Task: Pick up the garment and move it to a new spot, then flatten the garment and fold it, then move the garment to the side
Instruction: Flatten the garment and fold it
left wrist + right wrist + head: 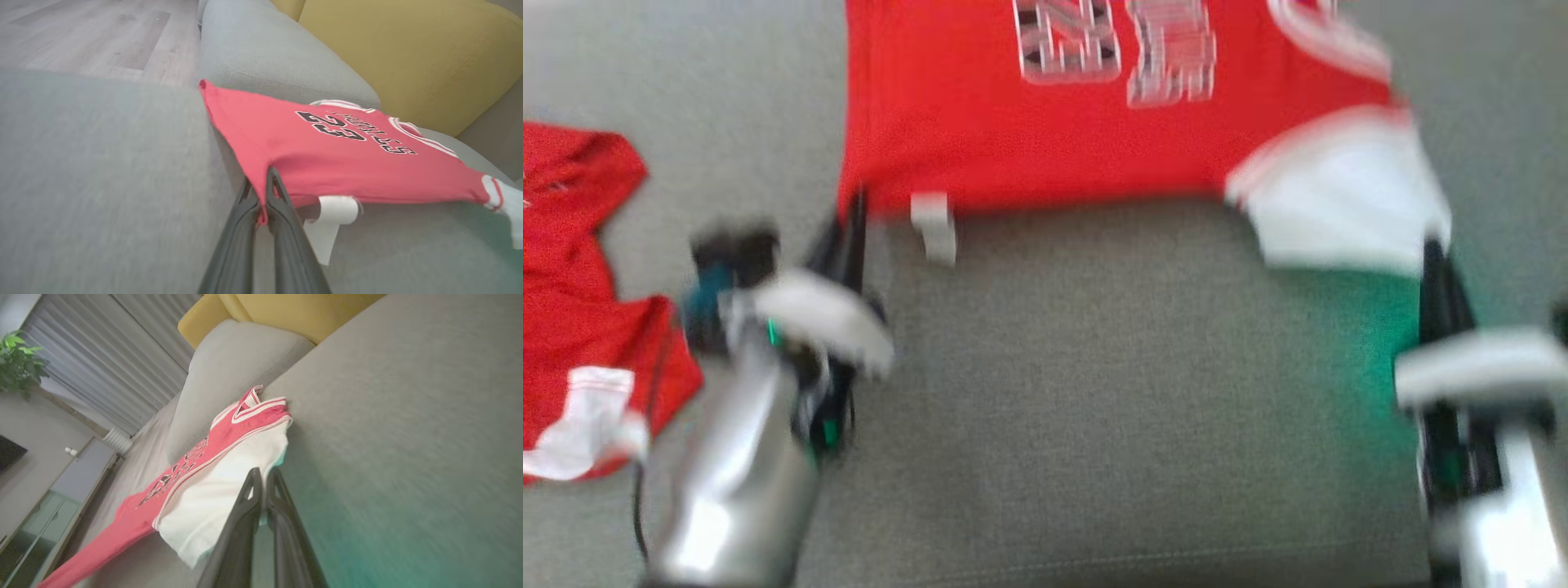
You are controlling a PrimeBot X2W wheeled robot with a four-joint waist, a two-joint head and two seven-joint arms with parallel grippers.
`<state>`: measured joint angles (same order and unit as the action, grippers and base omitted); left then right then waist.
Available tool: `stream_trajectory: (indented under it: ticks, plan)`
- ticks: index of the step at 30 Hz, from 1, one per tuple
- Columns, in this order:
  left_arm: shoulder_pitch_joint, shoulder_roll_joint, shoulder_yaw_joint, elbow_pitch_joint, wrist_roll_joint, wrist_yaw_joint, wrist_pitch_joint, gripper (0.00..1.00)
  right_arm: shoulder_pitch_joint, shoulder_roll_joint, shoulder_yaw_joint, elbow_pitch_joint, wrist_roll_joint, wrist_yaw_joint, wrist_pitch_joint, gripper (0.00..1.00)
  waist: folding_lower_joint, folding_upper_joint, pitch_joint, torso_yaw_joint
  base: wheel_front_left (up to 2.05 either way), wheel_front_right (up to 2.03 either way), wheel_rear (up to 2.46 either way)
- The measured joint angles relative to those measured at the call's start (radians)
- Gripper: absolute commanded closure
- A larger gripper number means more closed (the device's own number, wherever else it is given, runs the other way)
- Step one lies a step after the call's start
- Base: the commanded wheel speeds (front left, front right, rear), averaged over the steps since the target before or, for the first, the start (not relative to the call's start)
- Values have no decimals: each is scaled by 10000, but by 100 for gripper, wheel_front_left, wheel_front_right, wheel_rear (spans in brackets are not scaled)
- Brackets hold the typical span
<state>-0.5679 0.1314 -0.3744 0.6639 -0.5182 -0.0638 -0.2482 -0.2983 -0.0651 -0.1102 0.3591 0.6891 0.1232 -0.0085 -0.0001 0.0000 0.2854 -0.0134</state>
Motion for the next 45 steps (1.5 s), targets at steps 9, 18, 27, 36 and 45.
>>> stream_trajectory:
  ticks: [9, 18, 27, 36, 45]
  plan:
    - [5544, 21, -21, -4215, -681, 1726, 823, 100, 5391, 245, -828, -4537, -40, 0, 1812, 100, -1, 0, -1256, 80, 0, 0, 0]
    - [8005, 222, -105, -7777, -1083, 3183, 2658, 100, 7426, 322, -1043, -5735, 468, 0, 2205, 100, -1, 1, -1178, 244, 0, 0, 0]
    - [6351, 602, -360, -8038, -1127, 3645, 5160, 100, 4362, 318, -1058, -4840, -370, 0, 3507, 100, 0, 1, -1086, 406, 0, 0, 0]
    - [4074, 759, -330, -7308, -1661, 3896, 7415, 100, 1793, 284, -1204, -3699, -1833, 0, 4968, 100, 0, 0, -830, 528, 0, 0, 0]
    - [3196, 719, -247, -5797, -2061, 3985, 8163, 100, 242, 232, -771, -2255, -2922, 0, 5104, 100, 0, 0, -647, 586, 0, 0, 0]
